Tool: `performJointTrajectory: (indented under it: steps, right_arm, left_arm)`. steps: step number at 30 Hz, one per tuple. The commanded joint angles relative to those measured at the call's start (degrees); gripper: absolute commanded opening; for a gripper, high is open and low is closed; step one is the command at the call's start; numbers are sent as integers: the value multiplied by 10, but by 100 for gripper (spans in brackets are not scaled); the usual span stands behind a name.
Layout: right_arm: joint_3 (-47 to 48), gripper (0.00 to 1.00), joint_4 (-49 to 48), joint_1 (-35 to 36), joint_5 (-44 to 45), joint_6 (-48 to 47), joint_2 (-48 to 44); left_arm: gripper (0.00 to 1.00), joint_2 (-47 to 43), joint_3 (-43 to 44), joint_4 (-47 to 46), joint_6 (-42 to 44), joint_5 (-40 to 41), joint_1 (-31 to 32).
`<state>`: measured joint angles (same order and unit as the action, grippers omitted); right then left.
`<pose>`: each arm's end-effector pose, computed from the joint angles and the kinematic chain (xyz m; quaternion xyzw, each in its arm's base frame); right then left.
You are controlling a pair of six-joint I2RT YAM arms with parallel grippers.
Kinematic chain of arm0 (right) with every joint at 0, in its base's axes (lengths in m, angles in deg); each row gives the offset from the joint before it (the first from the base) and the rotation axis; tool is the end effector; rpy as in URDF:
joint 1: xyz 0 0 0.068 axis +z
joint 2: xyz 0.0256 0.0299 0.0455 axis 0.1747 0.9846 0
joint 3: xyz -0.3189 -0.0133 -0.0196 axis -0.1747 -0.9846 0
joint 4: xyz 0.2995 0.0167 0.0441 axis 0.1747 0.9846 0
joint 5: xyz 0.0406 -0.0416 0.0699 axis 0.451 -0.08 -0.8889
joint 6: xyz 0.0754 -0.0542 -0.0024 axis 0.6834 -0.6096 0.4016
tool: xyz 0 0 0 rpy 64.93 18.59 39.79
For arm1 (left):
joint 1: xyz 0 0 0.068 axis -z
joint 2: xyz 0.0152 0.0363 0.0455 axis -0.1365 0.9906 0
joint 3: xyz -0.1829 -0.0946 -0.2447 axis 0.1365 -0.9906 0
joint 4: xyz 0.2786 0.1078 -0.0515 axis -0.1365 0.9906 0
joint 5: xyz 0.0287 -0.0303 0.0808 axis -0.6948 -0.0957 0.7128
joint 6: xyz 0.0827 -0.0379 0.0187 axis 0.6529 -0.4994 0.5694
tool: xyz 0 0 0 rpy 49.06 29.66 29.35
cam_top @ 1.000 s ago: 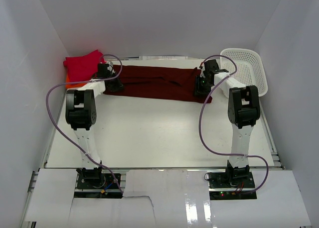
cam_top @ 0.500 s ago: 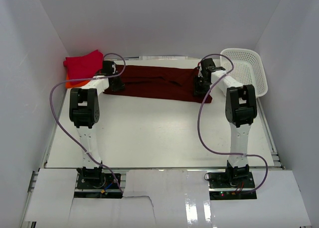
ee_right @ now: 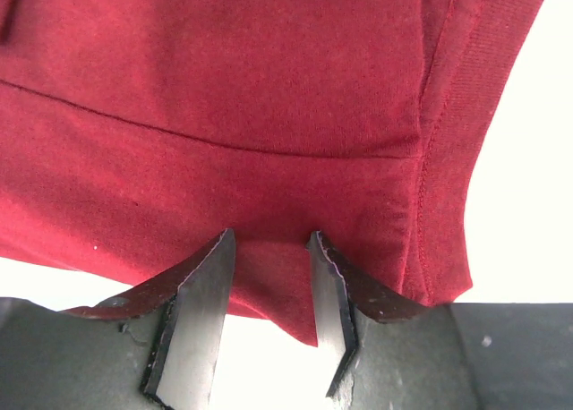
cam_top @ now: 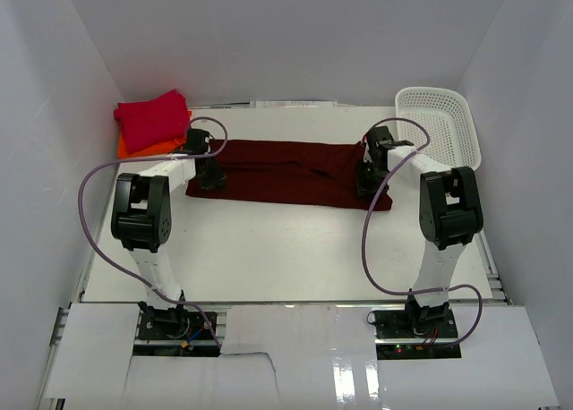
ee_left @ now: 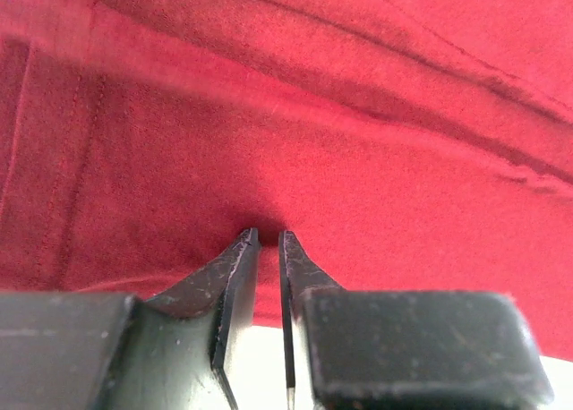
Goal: Fold and stack the t-shirts
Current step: Fold the other side of the tshirt into a rectangle
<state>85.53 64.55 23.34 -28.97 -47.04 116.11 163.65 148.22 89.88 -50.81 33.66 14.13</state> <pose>0.4600 0.1089 0.1454 -0.0398 0.9806 0.0385 0.1880 0.4776 -0.0557 0.1385 -0.1753 0.9515 -0.0904 0.2362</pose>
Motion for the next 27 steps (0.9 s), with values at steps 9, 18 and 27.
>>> performJointTrajectory:
  steps: [9,18,27]
  right_arm:
    - [-189,46,33,9,44,29,-147]
    - [-243,46,39,11,67,47,-196]
    - [-230,45,40,11,74,49,-180]
  left_arm:
    - [29,-200,-199,72,-74,4,49]
    - [30,-319,-278,108,-99,12,70]
    - [30,-360,-316,96,-113,39,80]
